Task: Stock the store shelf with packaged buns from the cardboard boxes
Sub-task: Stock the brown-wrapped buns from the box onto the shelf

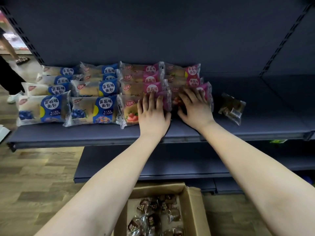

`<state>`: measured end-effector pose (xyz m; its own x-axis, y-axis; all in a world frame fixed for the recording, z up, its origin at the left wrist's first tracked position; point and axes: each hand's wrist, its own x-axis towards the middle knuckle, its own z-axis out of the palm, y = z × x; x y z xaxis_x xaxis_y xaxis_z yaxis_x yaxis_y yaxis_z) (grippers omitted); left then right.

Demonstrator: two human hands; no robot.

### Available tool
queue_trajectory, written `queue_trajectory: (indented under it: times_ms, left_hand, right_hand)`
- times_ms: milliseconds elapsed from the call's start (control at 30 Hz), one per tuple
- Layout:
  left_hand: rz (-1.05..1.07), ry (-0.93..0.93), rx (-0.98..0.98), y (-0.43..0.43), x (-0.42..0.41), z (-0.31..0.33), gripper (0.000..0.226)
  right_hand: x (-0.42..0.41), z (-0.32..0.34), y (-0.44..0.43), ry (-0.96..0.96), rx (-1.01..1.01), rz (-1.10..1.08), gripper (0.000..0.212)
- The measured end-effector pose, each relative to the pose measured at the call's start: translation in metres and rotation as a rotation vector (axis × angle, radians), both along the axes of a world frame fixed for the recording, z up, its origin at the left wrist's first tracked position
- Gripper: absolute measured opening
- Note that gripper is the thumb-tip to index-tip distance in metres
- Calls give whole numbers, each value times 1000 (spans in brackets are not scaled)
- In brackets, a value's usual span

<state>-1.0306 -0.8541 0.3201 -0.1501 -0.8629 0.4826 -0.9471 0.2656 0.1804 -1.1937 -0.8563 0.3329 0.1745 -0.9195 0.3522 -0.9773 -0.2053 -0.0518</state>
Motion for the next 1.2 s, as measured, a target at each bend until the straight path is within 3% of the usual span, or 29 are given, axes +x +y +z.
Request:
queue_trajectory:
  times_ms: [200, 400, 833, 1000, 1200]
  left_hand:
    - [6, -13, -40, -4, 1, -6, 61]
    - [9, -9, -42, -3, 1, -5, 60]
    - [20, 7, -14, 0, 0, 0, 59]
    - [35, 13, 18, 8, -1, 6, 57]
    - [15, -142, 5, 16, -4, 11, 52]
  right_hand:
    - [-2, 0, -1, 67, 6, -71, 74]
    - [-3, 0, -4, 101, 159, -133, 68]
    - [-3, -2, -2, 50, -39, -35, 61]
    - [-2, 8, 13, 143, -20, 38, 54]
    - [-55, 26, 44, 257, -52, 127, 50]
